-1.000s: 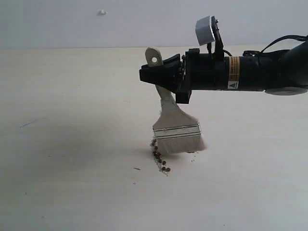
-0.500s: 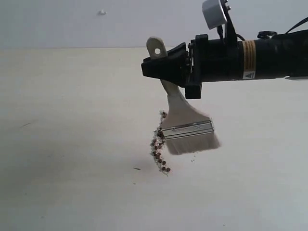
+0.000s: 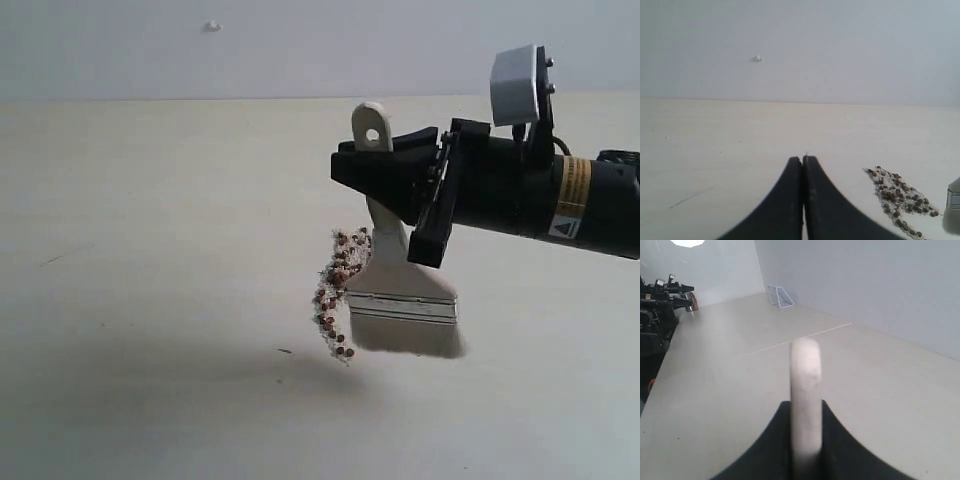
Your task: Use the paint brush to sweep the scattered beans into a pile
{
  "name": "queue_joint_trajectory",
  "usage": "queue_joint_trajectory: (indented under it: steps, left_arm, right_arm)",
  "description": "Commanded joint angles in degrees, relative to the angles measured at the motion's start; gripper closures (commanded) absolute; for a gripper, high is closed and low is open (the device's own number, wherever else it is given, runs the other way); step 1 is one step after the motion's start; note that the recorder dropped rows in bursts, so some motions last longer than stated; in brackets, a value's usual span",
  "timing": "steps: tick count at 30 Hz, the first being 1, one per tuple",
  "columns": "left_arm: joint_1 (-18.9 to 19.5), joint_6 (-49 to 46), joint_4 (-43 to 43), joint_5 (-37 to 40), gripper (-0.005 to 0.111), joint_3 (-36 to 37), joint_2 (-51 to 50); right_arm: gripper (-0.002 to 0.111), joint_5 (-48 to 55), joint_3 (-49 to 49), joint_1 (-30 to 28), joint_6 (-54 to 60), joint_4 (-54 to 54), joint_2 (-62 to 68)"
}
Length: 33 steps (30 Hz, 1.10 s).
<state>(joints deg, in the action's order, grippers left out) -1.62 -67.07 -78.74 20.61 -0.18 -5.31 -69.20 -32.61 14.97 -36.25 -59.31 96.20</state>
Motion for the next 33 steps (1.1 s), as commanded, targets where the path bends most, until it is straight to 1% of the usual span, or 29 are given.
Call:
queue_joint_trajectory:
  steps: [1, 8, 15, 19, 25, 29, 33]
  left_arm:
    - [-0.3, -0.3, 0.0, 0.1, 0.107, 0.2, -0.1]
    - [-0.3, -0.3, 0.0, 0.1, 0.107, 0.2, -0.1]
    - [-0.3, -0.3, 0.0, 0.1, 0.107, 0.2, -0.1]
    - [-0.3, -0.3, 0.0, 0.1, 0.107, 0.2, -0.1]
    - [-0.3, -0.3, 0.0, 0.1, 0.107, 0.2, -0.1]
    - [-0.3, -0.3, 0.0, 0.1, 0.107, 0.2, -0.1]
    - [-0.3, -0.3, 0.0, 0.1, 0.107, 0.2, -0.1]
  right_arm:
    - [0.108, -0.8, 0.7, -0.3, 1.2, 2.1, -0.2]
    - [0.108, -0.8, 0.7, -0.3, -2.8, -4.2, 0.4]
    - [0.108, -0.8, -0.7, -0.3, -2.9, -4.3, 4.8]
    - [0.108, -0.8, -3.7, 2.5, -3.0, -4.2, 8.3]
    - [0.108, -0.8, -8.2, 7.0, -2.3, 0.0, 13.6]
    - [0.108, -0.8, -9.8, 7.0, -0.7, 1.1, 16.5]
    - [0.108, -0.8, -10.3, 7.0, 5.4, 6.1, 17.7]
